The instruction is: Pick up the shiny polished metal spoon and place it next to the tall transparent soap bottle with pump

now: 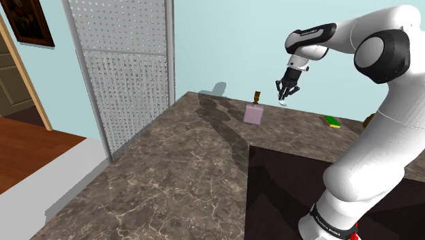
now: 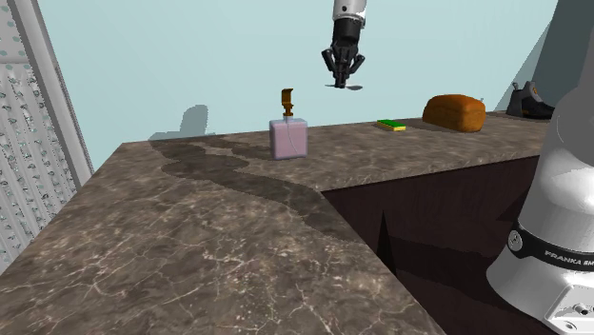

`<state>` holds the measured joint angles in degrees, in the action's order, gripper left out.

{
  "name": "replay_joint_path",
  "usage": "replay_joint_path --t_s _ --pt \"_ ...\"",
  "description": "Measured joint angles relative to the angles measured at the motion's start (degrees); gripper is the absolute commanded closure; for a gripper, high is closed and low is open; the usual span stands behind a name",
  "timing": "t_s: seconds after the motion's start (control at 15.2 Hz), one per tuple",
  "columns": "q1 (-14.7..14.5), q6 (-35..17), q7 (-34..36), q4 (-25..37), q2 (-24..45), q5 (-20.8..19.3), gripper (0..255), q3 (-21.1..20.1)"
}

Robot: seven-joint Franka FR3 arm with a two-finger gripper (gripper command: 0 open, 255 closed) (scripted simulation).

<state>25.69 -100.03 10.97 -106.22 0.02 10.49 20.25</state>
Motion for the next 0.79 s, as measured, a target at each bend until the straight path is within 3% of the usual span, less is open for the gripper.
replay_joint_path --t_s 0.79 --pt "0.05 -8.6 -2.02 -7.06 1.86 1.08 255 0.02"
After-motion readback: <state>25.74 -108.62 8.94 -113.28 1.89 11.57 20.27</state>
